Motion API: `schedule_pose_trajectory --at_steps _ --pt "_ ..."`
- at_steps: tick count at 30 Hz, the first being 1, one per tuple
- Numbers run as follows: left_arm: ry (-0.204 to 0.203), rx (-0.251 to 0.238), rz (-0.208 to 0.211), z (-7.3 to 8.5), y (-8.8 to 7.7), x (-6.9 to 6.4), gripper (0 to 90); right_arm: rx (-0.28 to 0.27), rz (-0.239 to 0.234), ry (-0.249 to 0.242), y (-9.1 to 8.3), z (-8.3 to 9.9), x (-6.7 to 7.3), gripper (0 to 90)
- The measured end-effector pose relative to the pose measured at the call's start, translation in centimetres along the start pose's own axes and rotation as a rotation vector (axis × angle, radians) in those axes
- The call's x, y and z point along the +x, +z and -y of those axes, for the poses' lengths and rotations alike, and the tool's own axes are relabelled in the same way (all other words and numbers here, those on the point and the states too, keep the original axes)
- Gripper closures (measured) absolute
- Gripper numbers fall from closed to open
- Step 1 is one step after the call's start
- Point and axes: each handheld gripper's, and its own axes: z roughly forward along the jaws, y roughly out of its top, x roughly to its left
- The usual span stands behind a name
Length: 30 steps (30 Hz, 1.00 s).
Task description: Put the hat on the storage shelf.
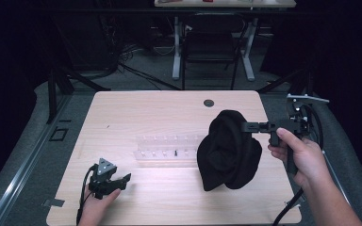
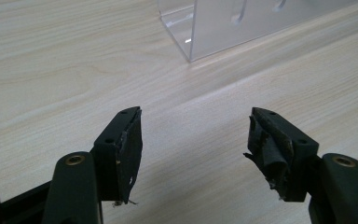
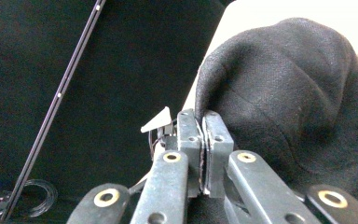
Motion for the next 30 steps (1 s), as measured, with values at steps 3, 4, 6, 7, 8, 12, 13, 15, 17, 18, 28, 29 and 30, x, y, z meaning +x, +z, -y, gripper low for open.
schedule_pose_trajectory --at_steps 3,4,6,7,8,12,13,15,17,18,28,29,30 --pt "0.001 0.000 -0.001 0.0 0.0 0.0 35.6 -0.014 0.004 -0.001 0.0 -0.4 0.2 88.3" --pt "0.001 0.000 -0.001 0.0 0.0 0.0 35.6 -0.015 0.003 0.001 -0.1 -0.6 0.3 88.3" --pt "0.003 0.001 0.000 0.0 0.0 0.0 35.6 -0.022 0.006 -0.003 -0.1 -0.9 0.4 88.3" --pt "0.003 0.000 0.000 0.0 0.0 0.0 35.7 -0.027 0.006 -0.002 0.0 -1.1 0.4 88.3" --pt "0.003 0.000 0.001 0.0 0.0 0.0 35.7 -0.030 0.005 -0.001 0.0 -1.2 0.5 88.3" --pt "0.001 -0.001 0.001 0.0 0.0 0.0 35.7 -0.052 0.004 0.006 0.1 -1.9 0.7 88.3" --pt "0.002 -0.001 0.002 0.0 0.0 0.0 35.6 -0.054 0.007 0.004 0.1 -2.1 0.7 88.3" --pt "0.003 -0.001 0.004 0.0 0.0 0.0 35.4 -0.056 0.009 0.000 0.3 -2.4 0.7 88.3" --pt "0.003 -0.002 0.004 -0.1 0.0 0.1 35.3 -0.067 0.015 0.003 0.5 -2.7 0.9 88.3" --pt "0.004 -0.003 0.005 -0.1 0.0 0.1 35.3 -0.067 0.017 0.003 0.6 -2.8 0.9 88.3" --pt "0.005 -0.003 0.008 -0.1 -0.1 0.1 35.0 -0.094 0.035 -0.007 2.0 -4.1 1.8 88.3" --pt "0.005 -0.004 0.008 -0.1 -0.1 0.1 35.0 -0.096 0.038 -0.008 2.2 -4.3 1.9 88.3" --pt "0.005 -0.004 0.009 -0.1 -0.1 0.1 35.0 -0.100 0.039 -0.011 2.3 -4.4 2.0 88.2"
